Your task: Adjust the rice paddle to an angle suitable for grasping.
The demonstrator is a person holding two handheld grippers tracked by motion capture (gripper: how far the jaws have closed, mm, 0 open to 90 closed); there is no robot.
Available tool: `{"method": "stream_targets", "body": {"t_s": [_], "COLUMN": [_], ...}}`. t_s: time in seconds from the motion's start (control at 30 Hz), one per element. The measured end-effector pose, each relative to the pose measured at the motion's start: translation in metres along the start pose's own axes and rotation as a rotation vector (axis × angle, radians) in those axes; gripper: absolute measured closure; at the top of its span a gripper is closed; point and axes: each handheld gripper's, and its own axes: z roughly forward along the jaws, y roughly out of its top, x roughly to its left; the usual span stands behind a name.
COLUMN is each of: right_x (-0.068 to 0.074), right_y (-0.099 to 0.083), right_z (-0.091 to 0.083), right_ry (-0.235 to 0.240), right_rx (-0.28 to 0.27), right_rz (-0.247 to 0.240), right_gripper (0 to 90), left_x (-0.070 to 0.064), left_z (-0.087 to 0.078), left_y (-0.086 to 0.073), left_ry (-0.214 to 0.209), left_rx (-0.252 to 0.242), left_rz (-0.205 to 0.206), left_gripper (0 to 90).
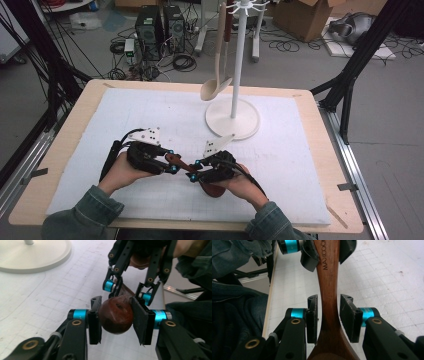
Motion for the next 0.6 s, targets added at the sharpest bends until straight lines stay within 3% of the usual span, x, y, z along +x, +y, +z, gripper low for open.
{"method": "stream_targets", "body": {"t_s": [0.17, 0.3, 0.53, 0.6], "right_x": [0.0, 0.002, 0.007, 0.011], "right_y": [0.001, 0.003, 0.005, 0.006], "right_z": [-0.003, -0.007, -0.009, -0.007], "right_ry": [0.007, 0.015, -0.006, -0.004], "right_rx": [-0.002, -0.012, -0.006, -0.01], "right_rz": [-0.009, -0.026, -0.095, -0.092], "right_gripper": [69.4, 71.7, 77.6, 78.0], "left_x": [-0.001, -0.003, -0.004, -0.004], "left_z": [-0.001, -0.002, -0.004, -0.005], "left_y": [0.0, 0.001, 0.003, 0.003], "left_ry": [-0.038, -0.064, -0.049, -0.049], "left_rx": [-0.003, -0.016, -0.033, -0.043], "left_rz": [0.009, 0.023, 0.028, 0.021], "left_gripper": [67.5, 76.2, 71.4, 69.7]}}
